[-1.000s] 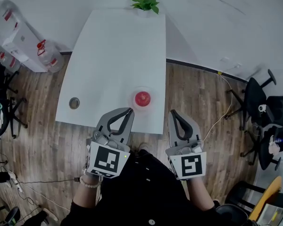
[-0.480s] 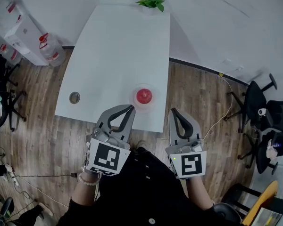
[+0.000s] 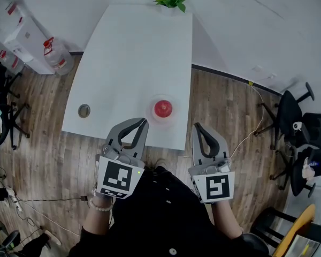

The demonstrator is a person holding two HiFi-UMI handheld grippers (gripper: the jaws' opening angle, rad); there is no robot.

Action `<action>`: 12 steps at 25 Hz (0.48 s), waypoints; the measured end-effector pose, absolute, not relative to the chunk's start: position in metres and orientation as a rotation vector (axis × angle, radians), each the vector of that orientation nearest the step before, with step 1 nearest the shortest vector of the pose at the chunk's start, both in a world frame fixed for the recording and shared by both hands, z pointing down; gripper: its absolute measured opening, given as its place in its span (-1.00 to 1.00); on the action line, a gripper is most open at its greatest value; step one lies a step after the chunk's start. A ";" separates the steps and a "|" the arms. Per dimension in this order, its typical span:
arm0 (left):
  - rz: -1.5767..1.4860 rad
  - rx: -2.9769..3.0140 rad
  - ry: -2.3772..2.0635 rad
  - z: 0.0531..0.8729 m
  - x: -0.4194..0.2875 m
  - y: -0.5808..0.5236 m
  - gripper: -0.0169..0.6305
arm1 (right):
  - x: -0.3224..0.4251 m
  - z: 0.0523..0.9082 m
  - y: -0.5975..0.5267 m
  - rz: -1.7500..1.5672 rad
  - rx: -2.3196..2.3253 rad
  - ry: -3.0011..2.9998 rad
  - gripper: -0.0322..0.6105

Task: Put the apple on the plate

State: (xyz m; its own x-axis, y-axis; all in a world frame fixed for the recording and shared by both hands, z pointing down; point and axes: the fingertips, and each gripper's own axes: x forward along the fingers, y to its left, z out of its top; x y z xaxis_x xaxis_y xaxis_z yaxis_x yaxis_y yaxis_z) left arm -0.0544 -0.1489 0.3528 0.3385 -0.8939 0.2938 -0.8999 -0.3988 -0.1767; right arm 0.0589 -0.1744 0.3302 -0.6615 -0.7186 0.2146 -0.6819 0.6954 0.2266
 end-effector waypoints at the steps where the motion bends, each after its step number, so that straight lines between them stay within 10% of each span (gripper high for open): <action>1: 0.538 2.542 -1.716 0.353 -0.055 -0.148 -0.89 | 0.059 0.331 -0.174 -0.184 1.108 -2.619 -0.77; 12: 0.552 2.570 -1.706 0.355 -0.057 -0.150 -0.89 | 0.058 0.335 -0.173 -0.196 1.097 -2.594 -0.77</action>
State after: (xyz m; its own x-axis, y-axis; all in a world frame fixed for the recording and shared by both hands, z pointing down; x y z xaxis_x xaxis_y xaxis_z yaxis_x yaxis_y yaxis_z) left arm -0.0568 -0.1496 0.3548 0.3451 -0.8915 0.2934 -0.8944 -0.4071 -0.1853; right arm 0.0576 -0.1728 0.3346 -0.6551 -0.7180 0.2353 -0.6745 0.6960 0.2461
